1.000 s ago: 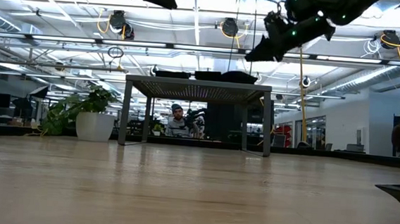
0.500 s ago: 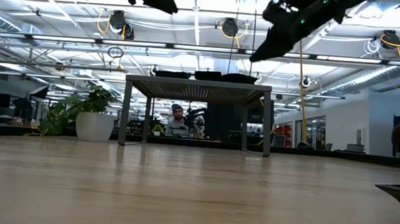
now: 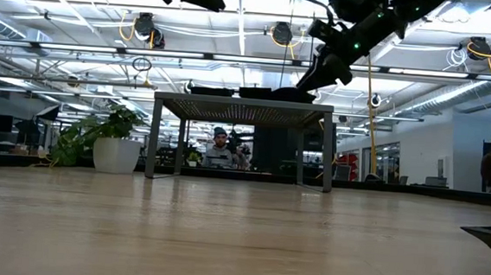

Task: Pick & Place Mini shaped plates
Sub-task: Stack the black leaf-shaped plate on top of the black leaf-shaped plate on the shelf

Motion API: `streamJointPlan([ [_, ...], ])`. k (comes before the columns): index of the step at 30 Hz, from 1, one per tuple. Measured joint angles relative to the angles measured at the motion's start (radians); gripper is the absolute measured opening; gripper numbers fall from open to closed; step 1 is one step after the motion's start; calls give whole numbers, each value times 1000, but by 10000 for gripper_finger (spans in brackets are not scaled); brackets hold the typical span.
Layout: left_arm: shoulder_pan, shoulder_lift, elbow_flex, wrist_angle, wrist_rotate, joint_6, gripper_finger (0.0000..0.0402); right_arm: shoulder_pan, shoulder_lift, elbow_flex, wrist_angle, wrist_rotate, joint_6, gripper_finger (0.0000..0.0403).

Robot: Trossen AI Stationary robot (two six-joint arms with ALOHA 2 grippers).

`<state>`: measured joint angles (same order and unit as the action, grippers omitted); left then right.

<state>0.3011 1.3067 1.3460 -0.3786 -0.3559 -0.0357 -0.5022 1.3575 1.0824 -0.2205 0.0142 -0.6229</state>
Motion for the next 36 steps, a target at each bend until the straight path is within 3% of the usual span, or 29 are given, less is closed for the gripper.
streamJointPlan([
  [9,-4,0,0,2,-11,0,86,0,0,0,7,20,-62,126],
  [13,-4,0,0,2,-12,0,86,0,0,0,6,92,-111,125],
  [26,-4,0,0,1,-12,-26,86,-1,-13,0,-27,174,-321,125],
  [29,-4,0,0,1,-12,-26,86,-1,-16,0,-30,172,-303,125],
  [36,-4,0,0,0,-12,-26,86,0,-8,0,-47,59,-125,125],
])
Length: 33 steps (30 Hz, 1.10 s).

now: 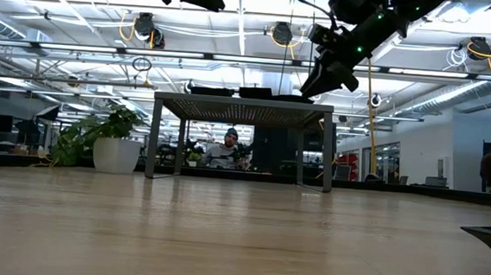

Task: Pick & Place Mini shaped plates
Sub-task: Stack the black leaf-shaped plate on top of the black leaf-shaped plate on the shelf, then stack the black square plate on top of the black square plate on the shelf

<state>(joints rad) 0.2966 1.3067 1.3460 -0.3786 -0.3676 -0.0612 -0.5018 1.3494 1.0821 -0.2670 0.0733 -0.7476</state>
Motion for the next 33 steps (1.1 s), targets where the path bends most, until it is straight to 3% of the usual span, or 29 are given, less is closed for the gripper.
streamJointPlan([
  [16,0,0,0,1,0,-4,86,0,77,-1,75,5,3,123],
  [27,0,0,0,0,0,-13,86,2,76,-1,75,5,5,46],
  [33,0,0,0,1,0,-13,86,50,27,1,32,4,121,43],
])
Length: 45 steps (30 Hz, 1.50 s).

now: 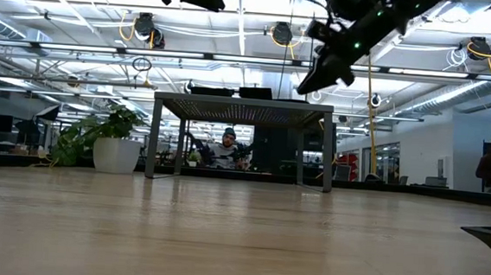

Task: Pick & Place Mini shaped plates
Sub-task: Stack the black square plate on top of the black square plate on the shelf

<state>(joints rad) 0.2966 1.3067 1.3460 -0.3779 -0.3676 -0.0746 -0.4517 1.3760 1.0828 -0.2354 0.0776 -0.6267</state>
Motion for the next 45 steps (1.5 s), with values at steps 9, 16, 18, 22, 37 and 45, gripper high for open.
streamJointPlan([
  [9,-2,0,0,-2,11,-7,86,134,-107,0,-272,-28,353,109],
  [16,-14,0,0,-74,152,-17,86,326,-104,-7,-456,-161,819,113],
  [18,-23,0,0,-103,174,-27,86,400,-99,-32,-435,-161,903,110],
  [22,-47,0,0,-163,195,-40,86,544,-100,-94,-368,-184,973,114],
  [37,-209,0,0,-363,195,-281,86,847,95,-297,356,-290,1142,125],
  [45,-315,0,0,-358,195,-468,86,921,262,-296,491,-344,1085,126],
])
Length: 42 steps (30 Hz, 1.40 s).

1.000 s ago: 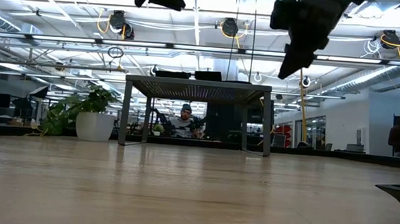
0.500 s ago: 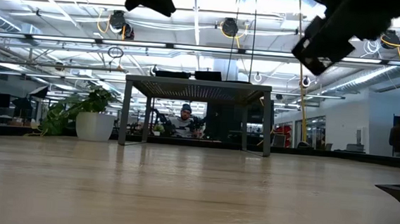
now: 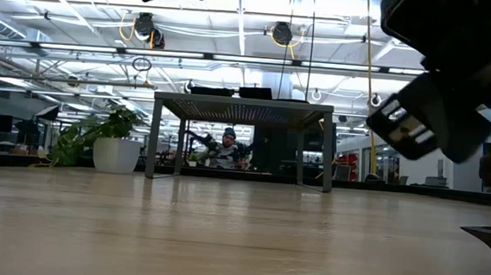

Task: Pick & Place Mini shaped plates
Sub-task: Stack the black square plate on top of the black square plate on the shelf

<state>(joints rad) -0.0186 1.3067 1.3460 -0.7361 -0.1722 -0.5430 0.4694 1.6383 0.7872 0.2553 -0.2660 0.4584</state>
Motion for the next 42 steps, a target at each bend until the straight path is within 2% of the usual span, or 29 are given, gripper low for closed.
streamJointPlan([
  [8,-110,0,0,7,0,-89,86,46,142,0,123,57,19,126],
  [13,-175,0,0,7,0,-141,86,73,191,0,200,55,42,125],
  [20,-240,0,0,7,-1,-155,86,104,219,0,218,81,42,119],
  [23,-257,0,0,7,-4,-155,86,110,220,1,216,110,32,96],
  [28,-274,0,0,7,-11,-154,86,110,223,1,231,115,31,21],
  [30,-278,0,0,7,-11,-151,86,111,224,1,235,109,39,8],
  [34,-279,0,0,7,-12,-145,86,110,182,0,218,106,77,3],
  [37,-279,-7,0,6,-12,-129,86,94,89,0,163,121,55,2],
  [42,-266,-32,-1,32,-31,-13,86,34,-140,0,-26,280,-47,1],
])
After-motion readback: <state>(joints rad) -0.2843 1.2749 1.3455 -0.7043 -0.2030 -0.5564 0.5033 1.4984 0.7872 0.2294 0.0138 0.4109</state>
